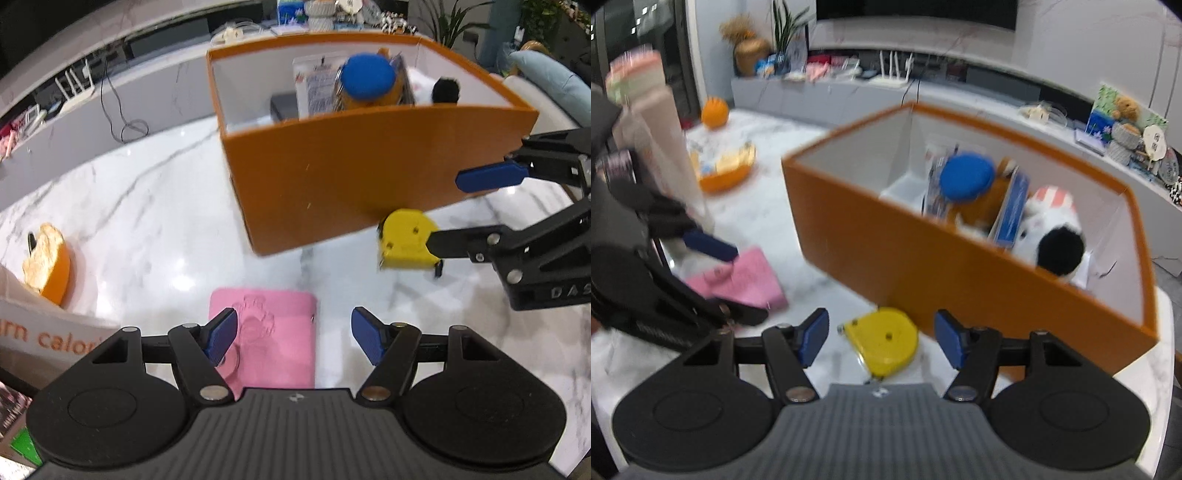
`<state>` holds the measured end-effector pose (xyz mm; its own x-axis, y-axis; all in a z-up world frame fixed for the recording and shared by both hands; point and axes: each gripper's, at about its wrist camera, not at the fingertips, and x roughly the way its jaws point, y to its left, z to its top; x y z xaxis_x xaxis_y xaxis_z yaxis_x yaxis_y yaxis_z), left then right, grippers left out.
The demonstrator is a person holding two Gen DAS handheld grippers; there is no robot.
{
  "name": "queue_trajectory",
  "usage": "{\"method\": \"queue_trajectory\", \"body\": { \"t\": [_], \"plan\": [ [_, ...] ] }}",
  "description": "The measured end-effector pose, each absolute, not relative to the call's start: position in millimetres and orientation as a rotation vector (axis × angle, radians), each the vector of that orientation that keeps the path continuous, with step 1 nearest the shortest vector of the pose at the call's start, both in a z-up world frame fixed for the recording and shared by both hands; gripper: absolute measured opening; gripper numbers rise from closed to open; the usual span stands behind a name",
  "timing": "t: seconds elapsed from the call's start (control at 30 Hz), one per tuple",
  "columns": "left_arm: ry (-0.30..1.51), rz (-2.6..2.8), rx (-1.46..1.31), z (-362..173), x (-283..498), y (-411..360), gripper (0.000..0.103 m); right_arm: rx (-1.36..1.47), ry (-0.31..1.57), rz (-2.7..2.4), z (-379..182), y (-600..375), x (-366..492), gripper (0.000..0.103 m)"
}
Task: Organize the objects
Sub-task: 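Move left gripper to the pink wallet while right gripper grasps the yellow tape measure, then grasp the pink wallet with left gripper while right gripper holds the tape measure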
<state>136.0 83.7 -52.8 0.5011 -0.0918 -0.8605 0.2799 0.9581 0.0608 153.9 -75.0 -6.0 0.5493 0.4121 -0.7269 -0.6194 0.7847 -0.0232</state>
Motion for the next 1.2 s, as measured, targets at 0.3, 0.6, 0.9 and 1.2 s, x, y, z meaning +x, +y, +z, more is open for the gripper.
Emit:
{"method": "queue_trajectory", "body": {
  "t": [0.3, 0.6, 0.9, 1.2],
  "plan": [
    [1.047, -0.217, 0.211, -55, 134, 86, 0.08, -0.269, 0.874, 0.596, -34, -62, 170, 0.065],
    [1.031, -0.225, 0.232, -60, 134, 85, 0.081, -0.29, 0.893, 0.561, -50, -46, 178, 0.066],
    [1.03, -0.24, 0.27, -62, 132, 77, 0.087, -0.311, 0.892, 0.567, -57, -36, 182, 0.06],
    [1.041, -0.301, 0.258, -62, 126, 69, 0.083, -0.32, 0.917, 0.56, -55, -36, 183, 0.06]
  ]
}}
